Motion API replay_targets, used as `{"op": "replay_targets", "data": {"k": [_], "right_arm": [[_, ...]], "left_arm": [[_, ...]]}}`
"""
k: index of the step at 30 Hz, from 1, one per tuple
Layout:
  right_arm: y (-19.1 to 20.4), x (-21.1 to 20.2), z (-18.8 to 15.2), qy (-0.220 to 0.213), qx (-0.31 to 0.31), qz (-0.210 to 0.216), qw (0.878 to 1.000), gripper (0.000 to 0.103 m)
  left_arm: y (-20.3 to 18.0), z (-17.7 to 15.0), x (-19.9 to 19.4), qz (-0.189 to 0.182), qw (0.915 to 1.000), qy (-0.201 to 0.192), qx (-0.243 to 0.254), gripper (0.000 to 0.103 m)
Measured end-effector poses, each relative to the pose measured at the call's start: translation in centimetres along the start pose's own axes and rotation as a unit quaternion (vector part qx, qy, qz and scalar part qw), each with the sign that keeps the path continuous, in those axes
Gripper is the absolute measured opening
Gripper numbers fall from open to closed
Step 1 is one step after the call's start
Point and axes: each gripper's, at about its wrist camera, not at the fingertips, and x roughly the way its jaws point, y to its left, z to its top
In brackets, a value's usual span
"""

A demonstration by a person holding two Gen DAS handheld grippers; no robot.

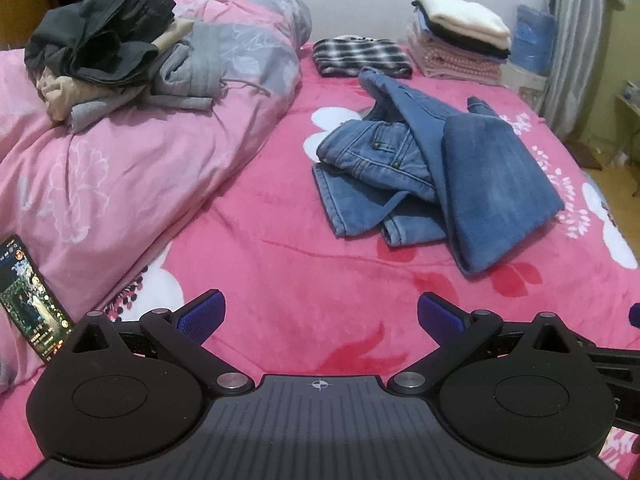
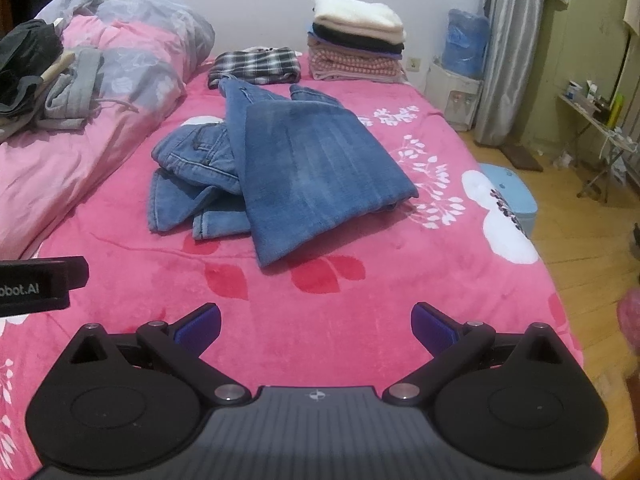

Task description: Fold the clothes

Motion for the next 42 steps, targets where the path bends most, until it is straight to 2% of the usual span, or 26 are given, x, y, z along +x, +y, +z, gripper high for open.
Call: {"op": "replay_targets", "data": {"k": [8,42], "right_arm": [[-0.02,-0.04,-0.02,-0.003,0.0,0.004,1.0,0.103],[0.12,-0.19,-0.16,-0.009,-0.007,0.004,1.0,0.103]], "left_arm": [[-0.06,-0.19,0.26,-0.003,0.9999,0.011,0.0,0.103],[-0.23,-0.65,0.19,-0.009,0.9999,0.013,0.006,0.103]]}}
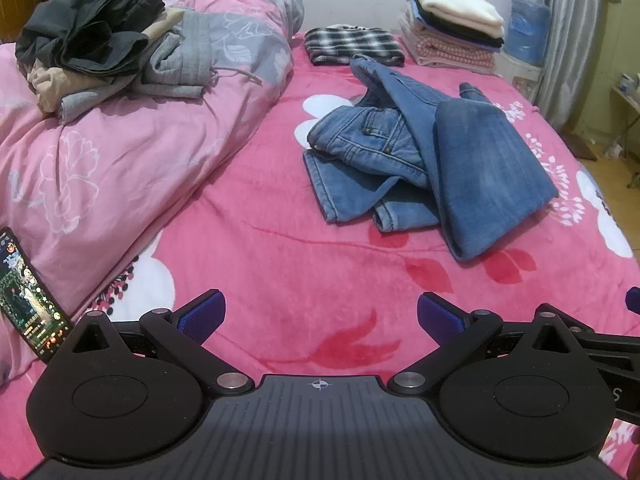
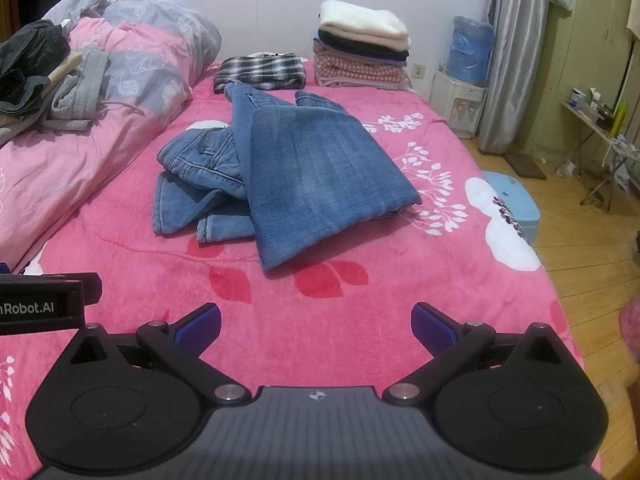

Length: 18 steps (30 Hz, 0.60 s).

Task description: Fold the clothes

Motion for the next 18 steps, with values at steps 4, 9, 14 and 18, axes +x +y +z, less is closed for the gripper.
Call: {"op": "replay_targets", "data": {"k": [4,9,14,18], "right_arm": [[-0.01,-0.03,-0.02,0.0,0.0,0.0,1.0,0.103],[-0.03,-0.03,-0.02,-0.001,0.0,-0.001,1.0,0.103],[-0.03,-0.07,-0.05,-0.002,0.0,-0.001,1.0,0.103],[0.0,-0.06,-0.03,-0.002,0.0,-0.001,1.0,0.103]], "left_arm": [[0.01,0.02,-0.03,0.0,1.0,0.0,0.001,0.103],[0.02,-0.01,0.02,0.0,1.0,0.002,0.0,0.103],[0.02,-0.04,0.07,0.0,1.0,0.003,0.0,0.103],[0.04,0.05,0.1,0.0,1.0,0.004,0.0,0.103]]}}
